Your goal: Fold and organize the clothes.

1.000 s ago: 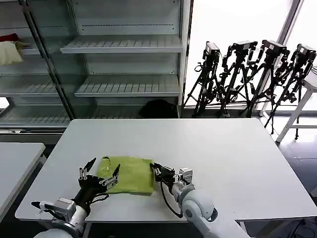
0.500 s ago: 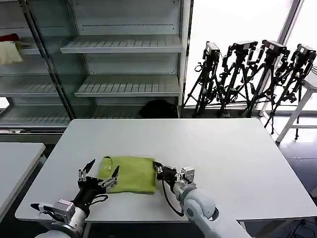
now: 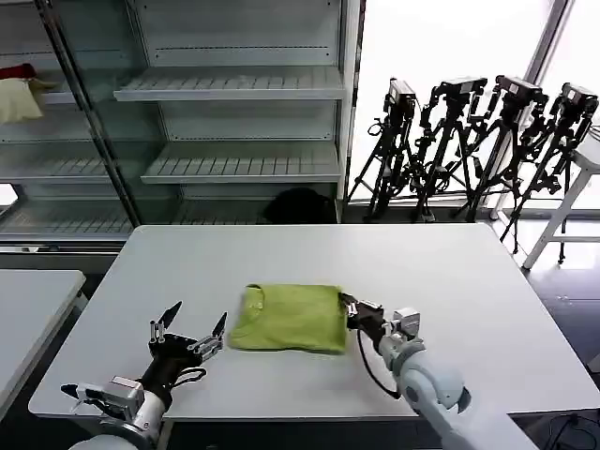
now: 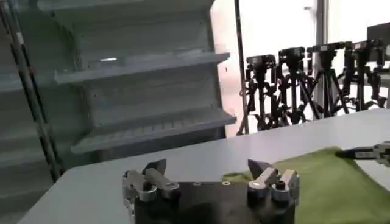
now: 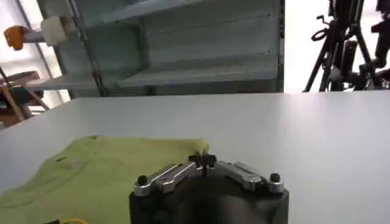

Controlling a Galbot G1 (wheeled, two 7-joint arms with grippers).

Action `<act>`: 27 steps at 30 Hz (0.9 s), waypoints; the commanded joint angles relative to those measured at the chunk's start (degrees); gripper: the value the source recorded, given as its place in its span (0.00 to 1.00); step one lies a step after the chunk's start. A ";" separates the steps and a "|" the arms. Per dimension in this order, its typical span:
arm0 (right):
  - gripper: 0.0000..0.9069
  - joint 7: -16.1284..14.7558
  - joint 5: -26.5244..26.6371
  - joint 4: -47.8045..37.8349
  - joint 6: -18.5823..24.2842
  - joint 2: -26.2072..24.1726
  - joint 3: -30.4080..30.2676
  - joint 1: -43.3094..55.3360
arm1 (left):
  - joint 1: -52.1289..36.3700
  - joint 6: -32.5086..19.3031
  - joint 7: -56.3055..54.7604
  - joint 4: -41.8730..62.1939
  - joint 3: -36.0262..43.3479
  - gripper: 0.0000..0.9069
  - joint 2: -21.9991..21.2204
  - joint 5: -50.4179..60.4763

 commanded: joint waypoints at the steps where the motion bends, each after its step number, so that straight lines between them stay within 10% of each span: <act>1: 0.09 -5.66 -8.36 -10.41 7.10 -6.99 3.77 2.68 | -0.04 -0.17 -0.01 0.11 0.26 1.00 -0.31 0.02; 2: 1.00 -5.69 -8.60 -10.85 6.78 -6.83 3.71 2.67 | 0.01 -0.17 -0.04 0.08 0.26 1.00 -0.39 0.03; 8: 1.00 -4.20 -12.61 -6.66 5.36 -8.87 6.45 -2.88 | 1.07 -0.28 -0.54 -1.43 -0.11 1.00 -0.59 -0.07; 14: 1.00 6.03 -6.72 8.88 7.41 -11.43 25.75 -19.63 | 3.54 -2.96 -3.40 -5.04 2.90 1.00 -2.73 4.34; 20: 1.00 9.60 -5.96 23.38 17.33 -10.39 44.00 -49.95 | 8.66 -10.35 -5.20 -5.55 8.69 1.00 -5.35 11.29; 27: 1.00 16.17 -20.06 27.82 38.85 -3.12 39.66 -64.40 | 14.42 -28.54 -6.21 3.38 11.30 1.00 -8.09 14.24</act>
